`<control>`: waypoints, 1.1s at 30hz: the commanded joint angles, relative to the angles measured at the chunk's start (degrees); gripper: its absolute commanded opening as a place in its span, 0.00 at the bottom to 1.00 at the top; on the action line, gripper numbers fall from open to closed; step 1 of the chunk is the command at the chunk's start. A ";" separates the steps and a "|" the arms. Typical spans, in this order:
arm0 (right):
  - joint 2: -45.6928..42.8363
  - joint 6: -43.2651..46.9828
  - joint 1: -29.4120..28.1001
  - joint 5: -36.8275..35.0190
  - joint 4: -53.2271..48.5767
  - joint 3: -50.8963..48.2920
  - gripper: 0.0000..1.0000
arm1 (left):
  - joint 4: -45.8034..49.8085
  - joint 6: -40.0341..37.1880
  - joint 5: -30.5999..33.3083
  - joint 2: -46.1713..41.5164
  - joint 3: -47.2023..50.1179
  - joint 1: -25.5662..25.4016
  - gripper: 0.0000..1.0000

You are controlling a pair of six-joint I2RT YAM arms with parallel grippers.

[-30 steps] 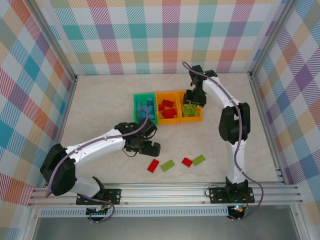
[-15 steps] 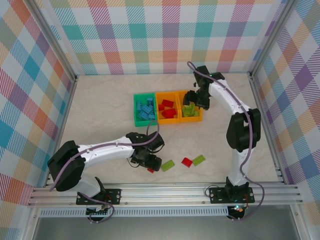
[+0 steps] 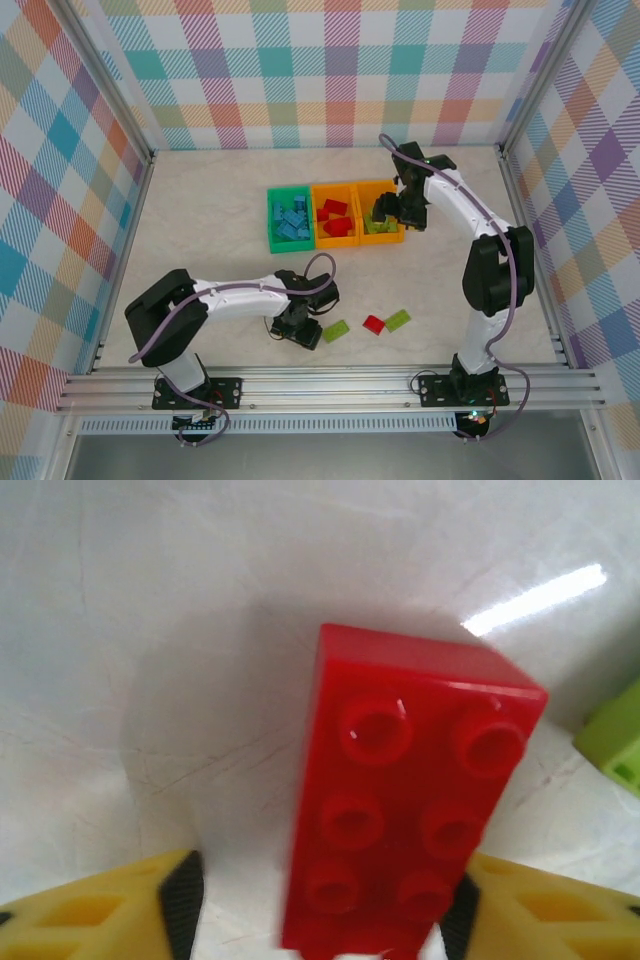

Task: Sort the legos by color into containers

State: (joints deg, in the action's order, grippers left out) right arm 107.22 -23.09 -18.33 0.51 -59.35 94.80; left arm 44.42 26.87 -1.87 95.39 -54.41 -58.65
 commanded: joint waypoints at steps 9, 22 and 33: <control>-6.14 0.33 0.31 -1.65 0.01 -2.53 0.77 | -0.75 -0.37 2.67 0.45 -3.94 -0.03 0.29; -21.44 0.39 -4.08 -0.29 8.24 -27.47 0.73 | 1.24 -7.31 3.33 2.44 -24.85 13.74 0.27; -26.54 -3.10 -13.10 0.38 13.27 -38.38 0.74 | 8.61 -9.63 -1.38 27.11 -62.42 21.94 0.26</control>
State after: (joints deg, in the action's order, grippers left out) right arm 82.76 -23.77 -30.85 -0.58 -48.71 57.76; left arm 47.44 18.37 -1.08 118.08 -111.66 -37.98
